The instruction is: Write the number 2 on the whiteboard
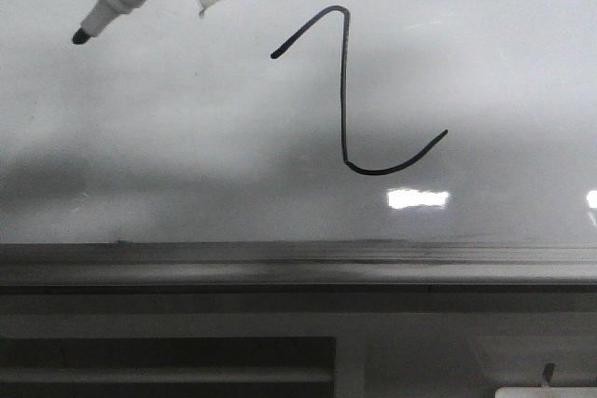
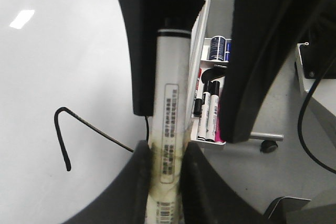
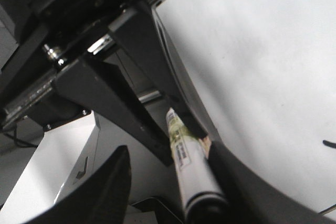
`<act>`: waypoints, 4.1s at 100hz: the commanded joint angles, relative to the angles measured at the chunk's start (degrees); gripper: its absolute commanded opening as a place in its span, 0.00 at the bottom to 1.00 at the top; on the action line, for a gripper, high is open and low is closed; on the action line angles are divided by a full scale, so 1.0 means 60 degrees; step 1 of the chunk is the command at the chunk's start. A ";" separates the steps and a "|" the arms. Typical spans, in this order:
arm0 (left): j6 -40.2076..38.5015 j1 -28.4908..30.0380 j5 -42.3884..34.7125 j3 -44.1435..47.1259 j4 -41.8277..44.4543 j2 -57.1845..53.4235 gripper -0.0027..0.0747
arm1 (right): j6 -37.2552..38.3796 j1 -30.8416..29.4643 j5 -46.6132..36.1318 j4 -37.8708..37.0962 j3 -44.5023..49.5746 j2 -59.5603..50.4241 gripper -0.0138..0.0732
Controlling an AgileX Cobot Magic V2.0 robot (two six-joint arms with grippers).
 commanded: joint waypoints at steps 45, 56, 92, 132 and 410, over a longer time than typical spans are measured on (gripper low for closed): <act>-0.0903 -0.0065 -0.2488 0.0251 -0.0718 -0.0541 0.01 | 0.0745 -0.2064 -0.1712 0.0406 -0.0335 -0.1320 0.54; -0.0903 -0.0065 -0.3708 0.0687 -0.1316 -0.0946 0.01 | 0.0769 -0.2306 -0.1738 0.0406 -0.0265 -0.1631 0.54; -0.0903 -0.0065 -0.6357 0.1607 -0.3128 -0.1495 0.01 | 0.1295 -0.2459 -0.2634 0.0406 0.1083 -0.2657 0.54; -0.0903 -0.0065 -0.8229 0.2207 -0.4577 -0.1326 0.01 | 0.1518 -0.2459 -0.2928 0.0406 0.1698 -0.3373 0.54; -0.0802 -0.0023 -0.7549 0.5715 -0.3375 -0.8572 0.01 | 0.1601 -0.2459 -0.4624 -0.0371 0.7243 -1.0702 0.10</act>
